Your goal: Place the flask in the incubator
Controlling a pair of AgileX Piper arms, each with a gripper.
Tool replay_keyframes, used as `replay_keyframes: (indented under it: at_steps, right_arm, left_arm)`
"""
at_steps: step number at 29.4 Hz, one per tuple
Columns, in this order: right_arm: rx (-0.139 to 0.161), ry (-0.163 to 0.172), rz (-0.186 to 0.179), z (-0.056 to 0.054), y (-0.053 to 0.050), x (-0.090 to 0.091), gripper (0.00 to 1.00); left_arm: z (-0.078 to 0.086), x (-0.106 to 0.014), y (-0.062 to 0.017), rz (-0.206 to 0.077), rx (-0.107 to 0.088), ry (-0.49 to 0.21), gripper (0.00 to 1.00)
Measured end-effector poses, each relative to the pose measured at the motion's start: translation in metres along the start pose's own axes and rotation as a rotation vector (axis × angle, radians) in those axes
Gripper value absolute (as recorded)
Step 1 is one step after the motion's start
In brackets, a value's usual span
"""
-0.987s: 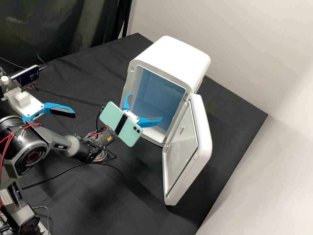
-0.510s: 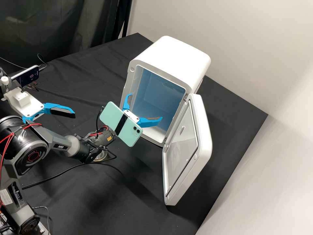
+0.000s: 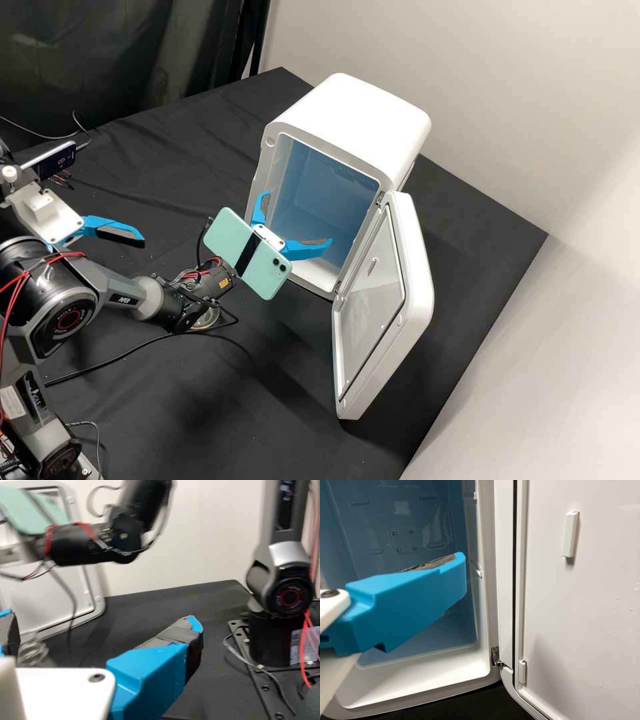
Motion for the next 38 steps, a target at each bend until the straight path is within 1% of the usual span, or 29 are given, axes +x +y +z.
replay_keyframes:
  at_steps: [1,2,5,7,9,10,12,14,15,17,19,20,22,26,29,32,34,36,37,38]
  right_arm:
    - [0.000,0.000,0.000,0.000,0.000,0.000,1.00]
    - [0.000,0.000,0.000,0.000,0.000,0.000,1.00]
    - [0.000,0.000,0.000,0.000,0.000,0.000,1.00]
    - [0.000,0.000,0.000,0.000,0.000,0.000,1.00]
    - [0.000,0.000,0.000,0.000,0.000,0.000,1.00]
    - [0.000,0.000,0.000,0.000,0.000,0.000,1.00]
    - [0.000,0.000,0.000,0.000,0.000,0.000,1.00]
    - [0.000,0.000,0.000,0.000,0.000,0.000,1.00]
    - [0.000,0.000,0.000,0.000,0.000,0.000,1.00]
    - [0.000,0.000,0.000,0.000,0.000,0.000,1.00]
    - [0.000,0.000,0.000,0.000,0.000,0.000,1.00]
    - [0.000,0.000,0.000,0.000,0.000,0.000,1.00]
    - [0.000,0.000,0.000,0.000,0.000,0.000,1.00]
    - [0.000,0.000,0.000,0.000,0.000,0.000,1.00]
    - [0.000,0.000,0.000,0.000,0.000,0.000,1.00]
    - [0.000,0.000,0.000,0.000,0.000,0.000,1.00]
    - [0.000,0.000,0.000,0.000,0.000,0.000,1.00]
    - [0.000,0.000,0.000,0.000,0.000,0.000,1.00]
    - [0.000,0.000,0.000,0.000,0.000,0.000,1.00]
    - [0.000,0.000,0.000,0.000,0.000,0.000,1.00]
  left_arm:
    - [-0.003,-0.004,-0.0001,0.009,-0.004,0.012,1.00]
    - [-0.005,-0.006,0.0001,0.012,-0.007,0.018,1.00]
    - [-0.010,-0.013,0.0002,0.026,-0.010,0.039,1.00]
    - [-0.014,-0.017,-0.0019,0.020,-0.011,0.055,1.00]
    - [-0.019,-0.020,-0.0030,0.024,-0.012,0.072,1.00]
    - [-0.021,-0.021,-0.0038,0.021,-0.011,0.080,1.00]
    - [-0.025,-0.024,-0.0052,0.016,-0.017,0.082,1.00]
    - [-0.029,-0.025,-0.0069,0.015,-0.016,0.083,1.00]
    - [-0.032,-0.026,-0.0087,0.015,-0.020,0.087,1.00]
    - [-0.036,-0.026,-0.0125,0.005,-0.024,0.095,1.00]
    - [-0.037,-0.027,-0.0163,-0.007,-0.023,0.096,1.00]
    - [-0.038,-0.027,-0.0185,-0.016,-0.022,0.095,1.00]
    - [-0.038,-0.028,-0.0241,-0.034,-0.026,0.095,1.00]
    - [-0.036,-0.033,-0.0327,-0.062,-0.027,0.078,1.00]
    - [-0.033,-0.038,-0.0415,-0.094,-0.037,0.051,1.00]
    - [-0.029,-0.042,-0.0481,-0.109,-0.044,0.037,1.00]
    - [-0.027,-0.044,-0.0528,-0.127,-0.048,0.027,1.00]
    - [-0.025,-0.047,-0.0584,-0.155,-0.052,0.023,1.00]
    - [-0.024,-0.049,-0.0601,-0.165,-0.053,0.021,1.00]
    - [-0.024,-0.050,-0.0605,-0.167,-0.054,0.022,1.00]
